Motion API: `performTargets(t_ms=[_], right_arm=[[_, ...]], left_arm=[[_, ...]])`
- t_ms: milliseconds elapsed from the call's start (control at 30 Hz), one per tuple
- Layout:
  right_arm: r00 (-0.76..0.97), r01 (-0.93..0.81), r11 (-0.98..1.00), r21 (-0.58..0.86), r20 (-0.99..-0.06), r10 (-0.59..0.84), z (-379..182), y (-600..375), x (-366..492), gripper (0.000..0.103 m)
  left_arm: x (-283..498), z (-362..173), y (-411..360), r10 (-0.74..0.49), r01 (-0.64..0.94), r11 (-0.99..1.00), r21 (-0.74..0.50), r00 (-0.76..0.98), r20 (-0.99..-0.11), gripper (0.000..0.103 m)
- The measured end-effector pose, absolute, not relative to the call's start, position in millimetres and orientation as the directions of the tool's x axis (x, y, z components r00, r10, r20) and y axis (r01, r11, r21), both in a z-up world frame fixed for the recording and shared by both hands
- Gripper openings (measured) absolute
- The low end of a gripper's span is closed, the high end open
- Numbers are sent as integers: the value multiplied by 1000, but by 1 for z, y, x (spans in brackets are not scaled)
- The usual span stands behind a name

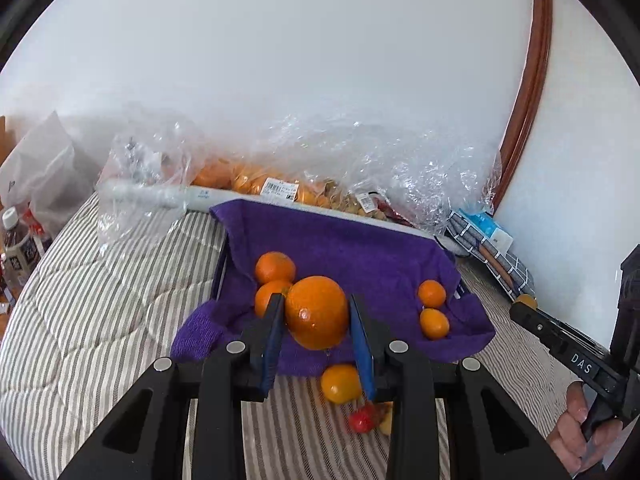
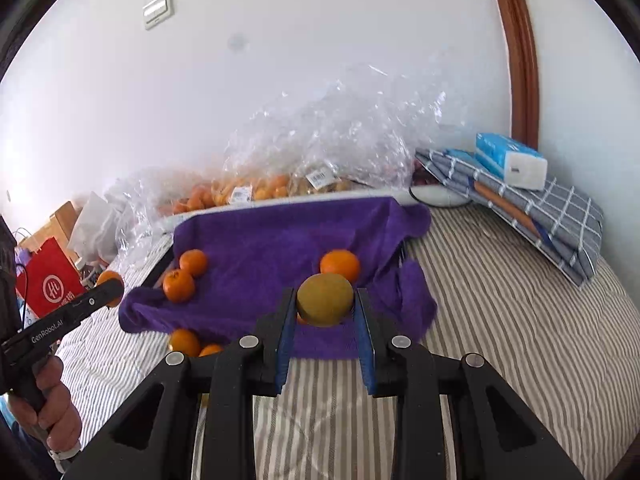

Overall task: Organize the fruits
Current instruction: 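Carry the orange and yellow-green fruit over the purple towel with both grippers, then lower both fruits onto the towel and open both grippers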

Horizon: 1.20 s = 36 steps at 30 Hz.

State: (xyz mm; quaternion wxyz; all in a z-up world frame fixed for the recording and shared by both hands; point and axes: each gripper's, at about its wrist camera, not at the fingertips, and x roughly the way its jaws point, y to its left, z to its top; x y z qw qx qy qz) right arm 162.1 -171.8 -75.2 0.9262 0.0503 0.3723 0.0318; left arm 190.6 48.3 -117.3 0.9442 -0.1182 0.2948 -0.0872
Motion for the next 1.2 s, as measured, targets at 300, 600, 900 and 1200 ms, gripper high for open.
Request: performTargets(t_ms=[300,600,900,1200], right_arm=[[726,-38,992,121,-679,111,-88,-167,209,28],[684,-36,993,111,-722,106,-119,-170,220,28],[638,-20,987,162,-758,138,-139,-172,230,28],[624,-19,988,154,-770,132,-144,-173,230,28]], left_arm=[[248,-130,31,-233,74,952,-297,803,-549,30],[258,-152,29,-256,85,949,-305,771,-583,30],[256,-157,17,-250,121,960,-251,771,-585,30],[264,-163,25,-241,85,959,-272,751,-615,30]])
